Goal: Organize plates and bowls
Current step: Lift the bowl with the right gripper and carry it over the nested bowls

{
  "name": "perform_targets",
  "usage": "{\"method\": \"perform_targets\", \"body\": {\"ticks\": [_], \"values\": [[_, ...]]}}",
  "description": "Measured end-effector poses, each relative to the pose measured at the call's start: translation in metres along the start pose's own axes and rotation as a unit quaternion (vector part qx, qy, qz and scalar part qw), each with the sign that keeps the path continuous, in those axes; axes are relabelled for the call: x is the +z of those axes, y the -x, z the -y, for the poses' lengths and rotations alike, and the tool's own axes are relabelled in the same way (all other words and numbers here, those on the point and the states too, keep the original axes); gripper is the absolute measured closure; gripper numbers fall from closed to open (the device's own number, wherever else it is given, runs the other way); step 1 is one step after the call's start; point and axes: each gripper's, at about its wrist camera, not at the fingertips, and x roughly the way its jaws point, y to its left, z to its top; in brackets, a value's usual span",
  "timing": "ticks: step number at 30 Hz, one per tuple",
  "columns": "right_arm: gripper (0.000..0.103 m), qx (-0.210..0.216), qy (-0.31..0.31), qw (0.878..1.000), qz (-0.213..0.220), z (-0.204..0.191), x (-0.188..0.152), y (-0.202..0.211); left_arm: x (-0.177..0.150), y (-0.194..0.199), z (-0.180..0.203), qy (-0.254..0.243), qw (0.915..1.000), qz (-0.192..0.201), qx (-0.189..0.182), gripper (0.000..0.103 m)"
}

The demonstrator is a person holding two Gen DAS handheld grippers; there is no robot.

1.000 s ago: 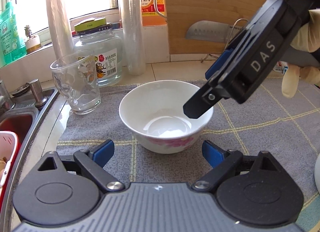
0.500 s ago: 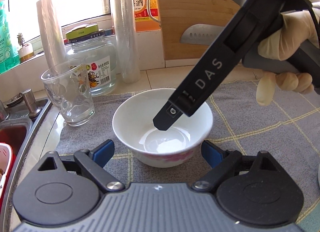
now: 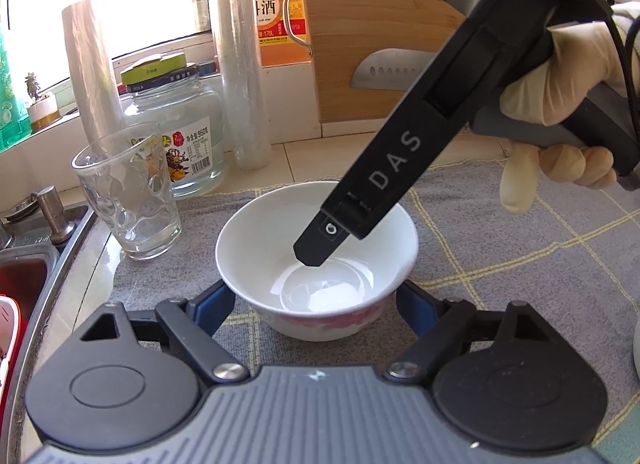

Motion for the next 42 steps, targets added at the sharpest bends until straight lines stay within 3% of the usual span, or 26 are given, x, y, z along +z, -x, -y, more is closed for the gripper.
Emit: {"method": "perform_targets", "body": {"ticks": [18,42], "values": [[0.040,0.010,0.007,1.000,0.002,-0.009,-0.006,0.008,0.001,0.009,0.003,-0.013,0.9999,-0.008,-0.002,0.016],[0.040,0.052,-0.001,0.998,0.046,-0.067,-0.065,0.095,-0.008,0.102,0.047,-0.011,0.9997,-0.017,-0.014,0.016]]}}
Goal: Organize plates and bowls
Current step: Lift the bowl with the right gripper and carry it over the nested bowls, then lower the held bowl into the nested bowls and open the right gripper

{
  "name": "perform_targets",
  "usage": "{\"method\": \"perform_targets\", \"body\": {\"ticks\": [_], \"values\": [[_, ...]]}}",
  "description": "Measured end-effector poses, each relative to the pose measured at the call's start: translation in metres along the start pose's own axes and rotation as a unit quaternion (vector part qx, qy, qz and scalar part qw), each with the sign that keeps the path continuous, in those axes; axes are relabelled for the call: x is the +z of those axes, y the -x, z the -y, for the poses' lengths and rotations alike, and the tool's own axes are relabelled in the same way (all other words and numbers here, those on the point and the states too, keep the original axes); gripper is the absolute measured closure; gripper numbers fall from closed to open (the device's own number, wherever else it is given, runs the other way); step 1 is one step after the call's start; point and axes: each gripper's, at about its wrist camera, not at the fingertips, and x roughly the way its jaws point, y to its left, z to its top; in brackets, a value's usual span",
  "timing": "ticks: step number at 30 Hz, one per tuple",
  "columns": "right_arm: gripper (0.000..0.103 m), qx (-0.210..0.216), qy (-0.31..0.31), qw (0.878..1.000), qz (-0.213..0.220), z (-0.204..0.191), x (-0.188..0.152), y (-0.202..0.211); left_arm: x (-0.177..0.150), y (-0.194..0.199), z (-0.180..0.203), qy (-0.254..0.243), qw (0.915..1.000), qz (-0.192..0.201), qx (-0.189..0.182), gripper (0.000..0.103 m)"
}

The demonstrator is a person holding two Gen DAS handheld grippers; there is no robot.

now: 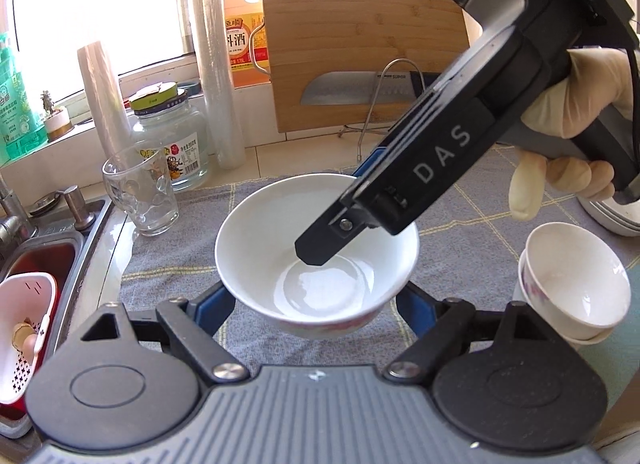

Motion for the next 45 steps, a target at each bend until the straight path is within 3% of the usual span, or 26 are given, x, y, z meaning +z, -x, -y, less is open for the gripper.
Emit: {"method": "perform_targets", "body": {"ticks": [16,45], "values": [[0.039,-0.016,-0.016,0.999,0.026,-0.024,-0.050,0.048,-0.004,0.041,0.048,-0.018,0.9997,0.005,-0.016,0.016],[0.038,-0.084,-0.097,0.990,0.054,-0.010,-0.133,0.125,0.014,0.040,0.125,-0.085,0.9909,0.008,-0.103,0.016]]}}
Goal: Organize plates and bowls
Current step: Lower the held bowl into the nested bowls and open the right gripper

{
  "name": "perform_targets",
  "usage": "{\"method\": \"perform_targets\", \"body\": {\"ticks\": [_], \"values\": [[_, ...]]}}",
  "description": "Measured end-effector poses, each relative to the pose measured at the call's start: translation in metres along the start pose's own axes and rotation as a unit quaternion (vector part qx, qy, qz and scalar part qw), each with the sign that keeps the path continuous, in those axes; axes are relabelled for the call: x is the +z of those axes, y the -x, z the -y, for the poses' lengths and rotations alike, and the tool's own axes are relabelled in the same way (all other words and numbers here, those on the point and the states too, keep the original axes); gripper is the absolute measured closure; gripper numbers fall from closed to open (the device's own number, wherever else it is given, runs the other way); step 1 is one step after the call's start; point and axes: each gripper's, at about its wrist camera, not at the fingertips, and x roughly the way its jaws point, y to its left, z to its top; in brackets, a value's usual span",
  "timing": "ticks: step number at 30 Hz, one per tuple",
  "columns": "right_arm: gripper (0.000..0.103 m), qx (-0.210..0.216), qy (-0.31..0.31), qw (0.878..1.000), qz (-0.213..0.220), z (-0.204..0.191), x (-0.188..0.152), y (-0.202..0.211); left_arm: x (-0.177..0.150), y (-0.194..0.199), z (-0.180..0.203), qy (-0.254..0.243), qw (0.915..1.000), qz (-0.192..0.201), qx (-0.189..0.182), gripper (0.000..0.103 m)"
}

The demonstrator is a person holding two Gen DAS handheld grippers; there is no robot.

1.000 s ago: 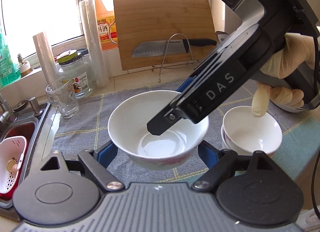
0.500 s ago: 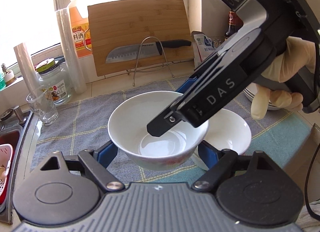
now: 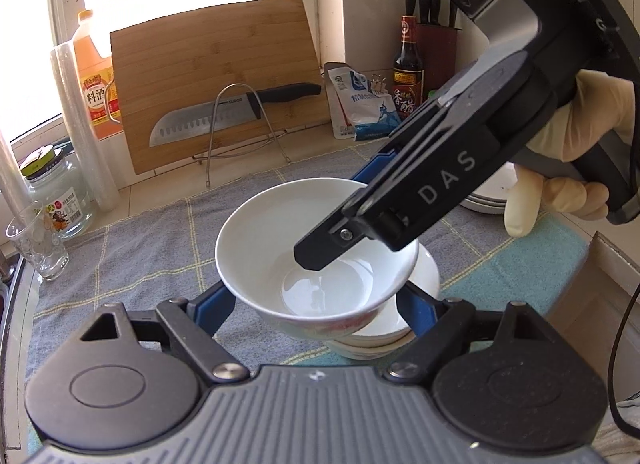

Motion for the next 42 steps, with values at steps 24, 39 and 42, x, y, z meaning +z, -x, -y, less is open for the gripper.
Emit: {"method": "perform_targets", "body": {"ticks": [24,39,42], "values": [[0.038,-0.019,-0.032,0.999,-0.008,0.029,-0.029,-0.005,0.005,-0.036,0.018,-0.011,0.9987,-0.042,-0.028,0.016],[0.038,-0.019,-0.029,0.999,-0.008,0.033,-0.029,-0.011,0.008,-0.041,0.013,-0.003,0.9982,-0.051,-0.031,0.016],[0.038,-0.015,-0.033,0.999,-0.007,0.035,-0.030,-0.011,0.008,-0.042,0.012,-0.004,0.9980,-0.054,-0.034,0.016]]}}
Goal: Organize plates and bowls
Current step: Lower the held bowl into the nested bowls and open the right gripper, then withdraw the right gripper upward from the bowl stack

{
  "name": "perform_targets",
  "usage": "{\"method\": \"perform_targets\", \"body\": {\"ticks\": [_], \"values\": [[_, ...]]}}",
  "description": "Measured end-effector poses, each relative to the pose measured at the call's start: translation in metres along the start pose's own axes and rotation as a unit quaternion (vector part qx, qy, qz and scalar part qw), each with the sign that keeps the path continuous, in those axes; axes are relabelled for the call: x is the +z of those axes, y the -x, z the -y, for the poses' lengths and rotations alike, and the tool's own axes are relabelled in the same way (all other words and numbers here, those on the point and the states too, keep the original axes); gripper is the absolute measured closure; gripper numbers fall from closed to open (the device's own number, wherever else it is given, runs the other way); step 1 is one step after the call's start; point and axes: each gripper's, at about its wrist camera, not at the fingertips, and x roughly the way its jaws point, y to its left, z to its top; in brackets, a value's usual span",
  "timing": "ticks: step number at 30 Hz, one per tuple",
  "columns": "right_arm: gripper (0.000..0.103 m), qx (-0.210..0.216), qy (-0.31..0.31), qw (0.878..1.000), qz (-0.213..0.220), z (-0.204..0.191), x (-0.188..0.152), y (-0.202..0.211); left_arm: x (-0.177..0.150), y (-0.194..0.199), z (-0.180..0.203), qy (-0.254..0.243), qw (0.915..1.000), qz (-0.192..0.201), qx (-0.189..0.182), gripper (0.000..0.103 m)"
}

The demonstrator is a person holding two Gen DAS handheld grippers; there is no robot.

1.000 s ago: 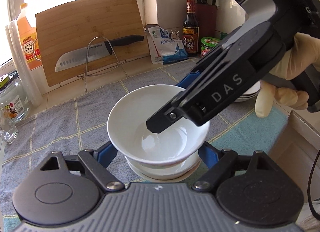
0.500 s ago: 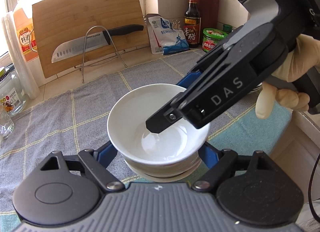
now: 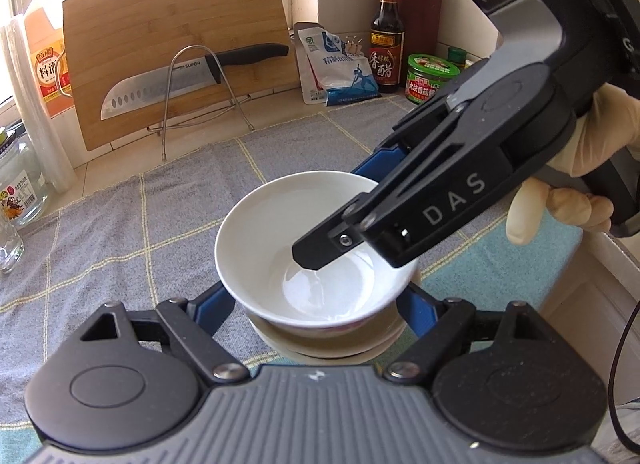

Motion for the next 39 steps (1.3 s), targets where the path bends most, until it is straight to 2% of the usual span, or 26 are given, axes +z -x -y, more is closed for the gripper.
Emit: {"method": "perform_targets", "body": {"ticks": [10,14,19,29,39], "values": [[0.035,0.001,-0.002,1.000,0.003,0.002,-0.003,0.001,0.002,-0.005,-0.004,0.004,0.9997,-0.013,-0.023,0.013],[0.015,-0.001,-0.005,1.000,0.012,0.002,-0.003,0.004,0.001,-0.003,-0.002,-0.006,0.9997,-0.009,-0.023,0.009],[0.006,-0.006,0.002,1.000,0.018,0.000,-0.005,0.007,-0.002,0.004,-0.002,-0.009,0.9997,-0.007,-0.021,0.009],[0.003,-0.041,0.041,0.998,0.015,-0.019,-0.023,0.004,-0.018,0.020,-0.006,-0.006,0.9998,0.006,-0.019,0.008],[0.000,-0.067,0.032,0.997,0.035,-0.023,-0.034,0.015,-0.029,0.026,-0.009,-0.017,0.9990,0.022,-0.034,0.007]]}}
